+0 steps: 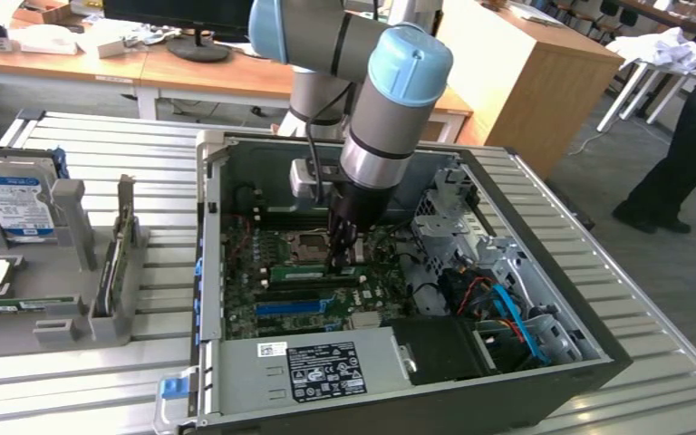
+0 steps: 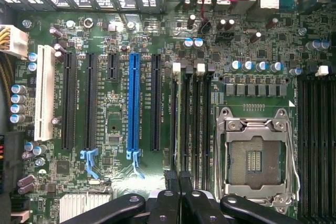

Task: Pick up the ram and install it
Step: 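Insert the ram into the slot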

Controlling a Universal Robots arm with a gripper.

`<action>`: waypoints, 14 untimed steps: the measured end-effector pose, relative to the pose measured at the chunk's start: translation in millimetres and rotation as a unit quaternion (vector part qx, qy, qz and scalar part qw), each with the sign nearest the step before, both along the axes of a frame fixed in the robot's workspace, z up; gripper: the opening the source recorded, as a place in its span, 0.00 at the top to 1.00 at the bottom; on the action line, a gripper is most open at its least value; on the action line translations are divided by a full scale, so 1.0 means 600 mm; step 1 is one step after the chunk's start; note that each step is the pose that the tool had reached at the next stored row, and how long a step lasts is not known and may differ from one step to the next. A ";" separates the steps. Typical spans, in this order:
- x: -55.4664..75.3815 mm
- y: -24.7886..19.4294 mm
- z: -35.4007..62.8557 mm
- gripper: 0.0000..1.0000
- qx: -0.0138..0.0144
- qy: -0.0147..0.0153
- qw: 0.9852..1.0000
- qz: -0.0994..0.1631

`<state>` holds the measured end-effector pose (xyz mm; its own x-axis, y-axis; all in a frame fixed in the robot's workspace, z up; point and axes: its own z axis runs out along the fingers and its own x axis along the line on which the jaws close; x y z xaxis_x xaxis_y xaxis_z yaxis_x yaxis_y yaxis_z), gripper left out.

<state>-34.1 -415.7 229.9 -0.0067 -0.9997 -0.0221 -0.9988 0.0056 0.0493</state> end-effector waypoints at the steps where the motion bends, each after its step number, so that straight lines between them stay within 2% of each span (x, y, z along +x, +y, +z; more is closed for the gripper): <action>1: 0.000 -0.0007 0.000 0.88 0.000 0.000 1.000 0.000; 14: 0.000 -0.0014 -0.002 0.88 0.000 0.000 1.000 0.000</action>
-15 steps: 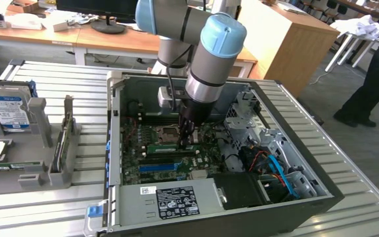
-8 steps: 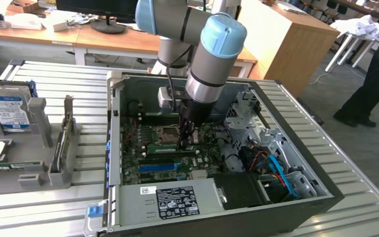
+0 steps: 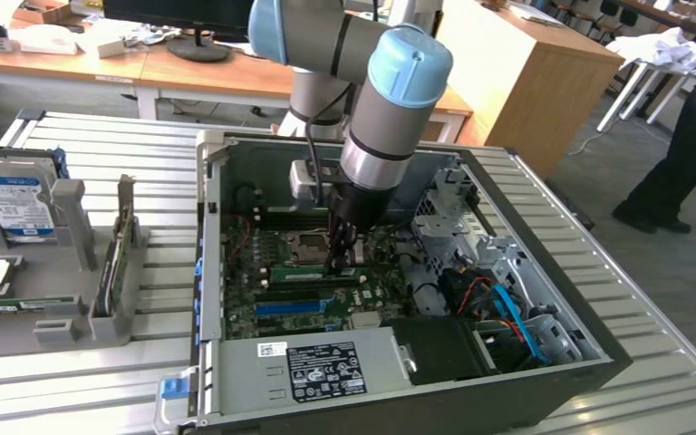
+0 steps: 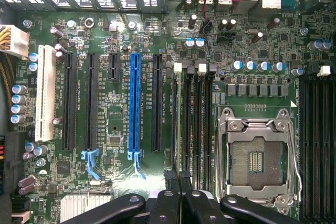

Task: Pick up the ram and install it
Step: 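Insert the ram into the slot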

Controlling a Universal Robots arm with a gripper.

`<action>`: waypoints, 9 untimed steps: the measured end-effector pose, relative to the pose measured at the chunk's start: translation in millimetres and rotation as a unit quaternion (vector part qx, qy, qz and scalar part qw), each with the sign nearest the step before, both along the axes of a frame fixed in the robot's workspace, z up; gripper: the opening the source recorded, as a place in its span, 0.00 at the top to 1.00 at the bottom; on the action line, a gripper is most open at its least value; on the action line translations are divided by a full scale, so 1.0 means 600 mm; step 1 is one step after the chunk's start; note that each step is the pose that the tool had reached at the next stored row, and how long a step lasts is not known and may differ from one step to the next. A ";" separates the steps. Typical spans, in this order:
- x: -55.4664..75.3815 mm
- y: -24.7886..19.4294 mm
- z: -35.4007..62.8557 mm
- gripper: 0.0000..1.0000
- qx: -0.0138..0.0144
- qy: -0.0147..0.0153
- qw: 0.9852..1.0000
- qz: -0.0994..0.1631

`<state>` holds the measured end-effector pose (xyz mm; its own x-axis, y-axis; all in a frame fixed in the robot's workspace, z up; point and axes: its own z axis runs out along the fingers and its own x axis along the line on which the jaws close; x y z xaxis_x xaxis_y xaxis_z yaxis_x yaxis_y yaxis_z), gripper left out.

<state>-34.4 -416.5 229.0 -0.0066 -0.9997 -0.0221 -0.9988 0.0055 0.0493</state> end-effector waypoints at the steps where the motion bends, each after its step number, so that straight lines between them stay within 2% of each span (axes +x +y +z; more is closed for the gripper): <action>1: 0.000 0.0000 0.000 0.88 0.000 0.000 1.000 0.000; 9: 0.000 0.0000 -0.003 0.88 0.000 0.000 1.000 0.000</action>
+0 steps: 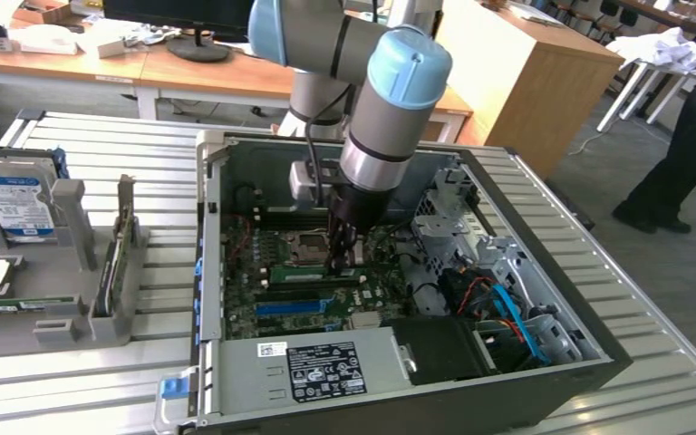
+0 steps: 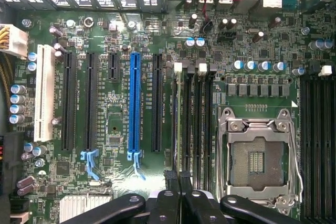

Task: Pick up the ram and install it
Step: 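Insert the ram into the slot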

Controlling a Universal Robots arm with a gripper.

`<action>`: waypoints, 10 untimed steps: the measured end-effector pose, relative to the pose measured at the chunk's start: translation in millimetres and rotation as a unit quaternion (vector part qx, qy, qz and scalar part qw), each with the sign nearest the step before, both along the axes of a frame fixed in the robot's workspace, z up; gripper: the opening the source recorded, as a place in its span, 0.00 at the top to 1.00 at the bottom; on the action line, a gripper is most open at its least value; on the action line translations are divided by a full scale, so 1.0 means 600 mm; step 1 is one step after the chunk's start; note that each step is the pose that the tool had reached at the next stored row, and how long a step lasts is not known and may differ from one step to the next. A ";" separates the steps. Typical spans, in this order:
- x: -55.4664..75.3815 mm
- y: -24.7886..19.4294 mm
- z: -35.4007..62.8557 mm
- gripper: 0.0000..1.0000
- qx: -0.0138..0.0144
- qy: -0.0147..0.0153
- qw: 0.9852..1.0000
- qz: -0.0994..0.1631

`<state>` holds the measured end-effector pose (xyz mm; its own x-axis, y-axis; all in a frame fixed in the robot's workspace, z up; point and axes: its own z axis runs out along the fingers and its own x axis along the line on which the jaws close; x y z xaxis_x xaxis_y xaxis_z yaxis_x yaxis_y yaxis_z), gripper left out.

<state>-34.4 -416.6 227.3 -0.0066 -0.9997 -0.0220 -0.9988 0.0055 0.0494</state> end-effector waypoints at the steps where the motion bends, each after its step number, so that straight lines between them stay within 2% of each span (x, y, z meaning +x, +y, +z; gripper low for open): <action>1: 0.000 0.0000 -0.001 0.88 0.000 0.000 1.000 0.000; 10: 0.000 0.0000 -0.006 0.88 0.000 0.000 1.000 0.000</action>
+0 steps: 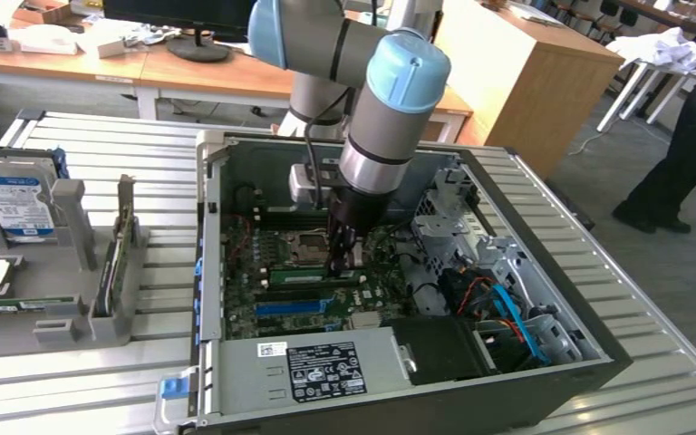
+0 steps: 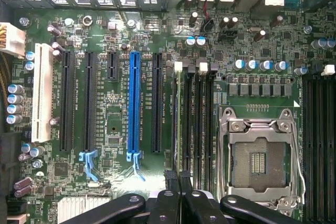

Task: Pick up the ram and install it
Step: 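Insert the ram into the slot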

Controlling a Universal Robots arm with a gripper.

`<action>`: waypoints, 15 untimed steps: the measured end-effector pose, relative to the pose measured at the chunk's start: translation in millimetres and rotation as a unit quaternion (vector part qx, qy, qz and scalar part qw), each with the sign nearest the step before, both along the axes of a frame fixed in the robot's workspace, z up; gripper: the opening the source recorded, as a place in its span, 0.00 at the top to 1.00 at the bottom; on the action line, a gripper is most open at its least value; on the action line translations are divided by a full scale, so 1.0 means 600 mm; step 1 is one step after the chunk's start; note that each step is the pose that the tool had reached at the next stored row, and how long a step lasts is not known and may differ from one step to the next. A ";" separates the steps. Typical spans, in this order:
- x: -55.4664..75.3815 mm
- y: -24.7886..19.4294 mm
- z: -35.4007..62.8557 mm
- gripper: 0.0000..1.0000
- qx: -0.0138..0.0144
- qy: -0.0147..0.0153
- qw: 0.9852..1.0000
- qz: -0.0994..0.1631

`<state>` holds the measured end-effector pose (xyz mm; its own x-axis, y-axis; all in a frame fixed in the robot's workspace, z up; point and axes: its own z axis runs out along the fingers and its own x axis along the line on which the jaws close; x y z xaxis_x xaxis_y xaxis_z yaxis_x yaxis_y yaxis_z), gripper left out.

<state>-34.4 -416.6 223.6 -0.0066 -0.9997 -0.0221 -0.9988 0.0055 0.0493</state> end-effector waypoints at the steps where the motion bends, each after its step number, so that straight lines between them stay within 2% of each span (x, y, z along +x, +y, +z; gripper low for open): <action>1: 0.000 0.0000 -0.001 0.88 0.000 0.000 1.000 0.000; 15: 0.000 0.0000 -0.006 0.88 0.000 0.000 1.000 0.000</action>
